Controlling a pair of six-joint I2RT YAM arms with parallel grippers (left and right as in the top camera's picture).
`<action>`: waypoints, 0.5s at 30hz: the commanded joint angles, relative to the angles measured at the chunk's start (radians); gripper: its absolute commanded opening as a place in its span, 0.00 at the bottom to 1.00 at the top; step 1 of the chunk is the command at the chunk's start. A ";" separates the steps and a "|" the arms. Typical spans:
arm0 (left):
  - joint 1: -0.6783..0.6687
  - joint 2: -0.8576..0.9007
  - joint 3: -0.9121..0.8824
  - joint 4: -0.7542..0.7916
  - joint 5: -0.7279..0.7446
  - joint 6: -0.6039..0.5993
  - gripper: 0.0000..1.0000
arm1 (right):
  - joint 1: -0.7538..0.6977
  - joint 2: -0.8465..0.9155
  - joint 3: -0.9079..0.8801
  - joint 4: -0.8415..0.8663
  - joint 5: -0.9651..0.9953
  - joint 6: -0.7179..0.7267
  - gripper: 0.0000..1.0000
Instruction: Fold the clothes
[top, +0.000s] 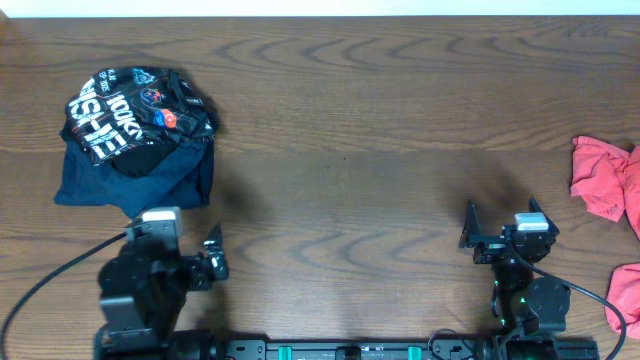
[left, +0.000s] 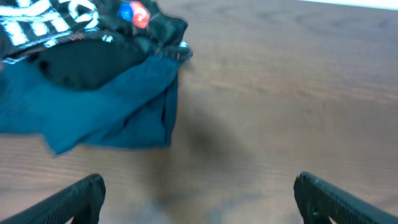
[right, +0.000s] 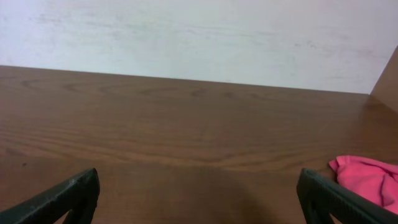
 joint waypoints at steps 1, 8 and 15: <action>-0.011 -0.096 -0.166 0.148 0.037 -0.003 0.98 | 0.008 -0.007 -0.004 0.000 0.008 -0.018 0.99; -0.015 -0.288 -0.423 0.480 0.038 -0.006 0.98 | 0.008 -0.007 -0.004 0.000 0.008 -0.018 0.99; -0.021 -0.327 -0.583 0.705 0.026 0.002 0.98 | 0.008 -0.007 -0.004 0.000 0.008 -0.018 0.99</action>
